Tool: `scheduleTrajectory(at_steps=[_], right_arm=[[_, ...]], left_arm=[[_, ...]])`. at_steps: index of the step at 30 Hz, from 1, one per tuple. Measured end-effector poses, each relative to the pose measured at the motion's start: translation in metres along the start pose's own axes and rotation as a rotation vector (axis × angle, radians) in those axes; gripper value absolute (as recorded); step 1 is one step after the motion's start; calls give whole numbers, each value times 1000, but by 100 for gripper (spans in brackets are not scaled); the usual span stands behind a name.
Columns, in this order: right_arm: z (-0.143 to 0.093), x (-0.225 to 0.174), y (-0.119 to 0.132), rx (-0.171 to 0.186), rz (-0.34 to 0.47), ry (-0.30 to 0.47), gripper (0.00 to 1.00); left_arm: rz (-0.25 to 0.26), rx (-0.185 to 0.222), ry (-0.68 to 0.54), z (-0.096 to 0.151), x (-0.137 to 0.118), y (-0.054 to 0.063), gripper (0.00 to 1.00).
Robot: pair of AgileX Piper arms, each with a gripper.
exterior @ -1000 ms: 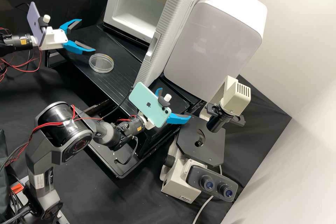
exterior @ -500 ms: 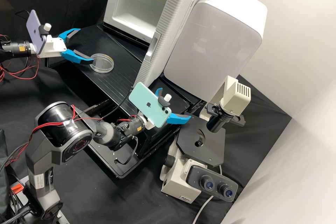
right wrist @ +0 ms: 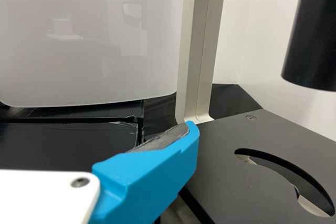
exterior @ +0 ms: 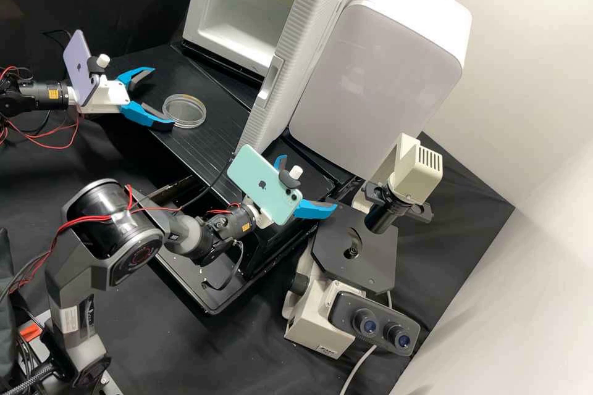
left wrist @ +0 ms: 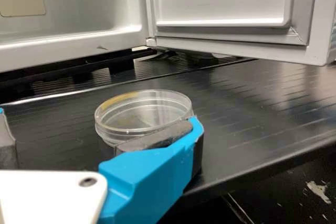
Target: Place the petri dish in the incubator
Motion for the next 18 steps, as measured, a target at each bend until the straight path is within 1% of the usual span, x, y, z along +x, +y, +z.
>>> scheduleTrajectory(at_steps=[5,10,14,16,18], right_arm=[[0,0,0,0,0,0,100],[0,0,0,0,0,0,100],[0,0,0,0,0,0,100],[0,0,0,0,0,0,100],[0,0,0,0,0,0,100]], left_arm=[[2,1,-14,4,-1,0,100],[-6,7,-67,16,-3,-2,100],[-9,12,-81,19,-3,-2,100],[-16,-7,-83,19,-3,-2,100],[-39,-32,-93,19,-1,-3,100]])
